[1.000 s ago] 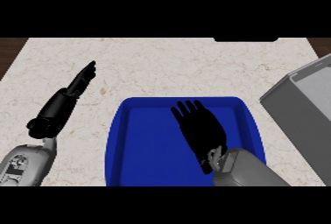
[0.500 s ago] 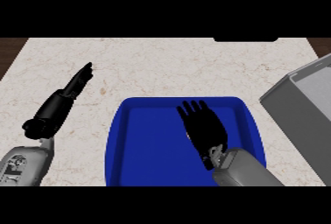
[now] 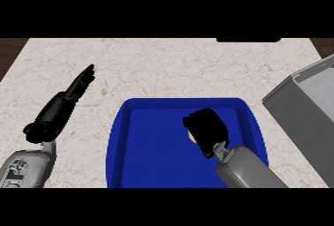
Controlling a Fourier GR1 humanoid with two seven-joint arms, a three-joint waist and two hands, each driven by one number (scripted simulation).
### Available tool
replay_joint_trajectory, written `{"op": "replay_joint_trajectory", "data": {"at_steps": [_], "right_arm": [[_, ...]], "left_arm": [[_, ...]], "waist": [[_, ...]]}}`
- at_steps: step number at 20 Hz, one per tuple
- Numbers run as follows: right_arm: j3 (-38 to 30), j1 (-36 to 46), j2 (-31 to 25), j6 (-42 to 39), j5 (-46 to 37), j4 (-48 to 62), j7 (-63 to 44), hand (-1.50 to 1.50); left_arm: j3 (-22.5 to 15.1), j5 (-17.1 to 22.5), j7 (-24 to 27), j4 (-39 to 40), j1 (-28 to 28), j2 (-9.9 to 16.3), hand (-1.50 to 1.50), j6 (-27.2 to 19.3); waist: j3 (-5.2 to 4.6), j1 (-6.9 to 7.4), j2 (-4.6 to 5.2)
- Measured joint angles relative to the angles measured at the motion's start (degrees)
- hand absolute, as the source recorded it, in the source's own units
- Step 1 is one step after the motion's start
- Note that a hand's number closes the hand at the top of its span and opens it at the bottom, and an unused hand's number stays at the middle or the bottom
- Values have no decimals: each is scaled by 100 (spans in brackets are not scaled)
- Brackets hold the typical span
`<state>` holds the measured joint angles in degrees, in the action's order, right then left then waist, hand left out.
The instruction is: Pick the cupcake from the tray and place it in the cardboard box
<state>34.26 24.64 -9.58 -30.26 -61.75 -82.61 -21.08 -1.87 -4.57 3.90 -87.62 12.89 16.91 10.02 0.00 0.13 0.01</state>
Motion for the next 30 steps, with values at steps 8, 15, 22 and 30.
{"op": "replay_joint_trajectory", "data": {"at_steps": [8,15,22,30], "right_arm": [[54,87,37,1012,-596,344,802,150],[-1457,356,-9,1523,38,998,965,150],[-2140,622,-161,2239,69,1012,1148,150],[-2631,793,-474,1906,-10,-470,520,150]], "left_arm": [[63,-113,-30,-127,-91,-83,0,73],[100,-171,45,-54,-57,-109,0,96],[145,-168,-10,-199,-123,-130,0,163],[252,-175,-51,-147,-85,-128,0,205]], "waist": [[-3,9,-7],[3,13,19],[1,7,2],[-2,-65,-28]]}}
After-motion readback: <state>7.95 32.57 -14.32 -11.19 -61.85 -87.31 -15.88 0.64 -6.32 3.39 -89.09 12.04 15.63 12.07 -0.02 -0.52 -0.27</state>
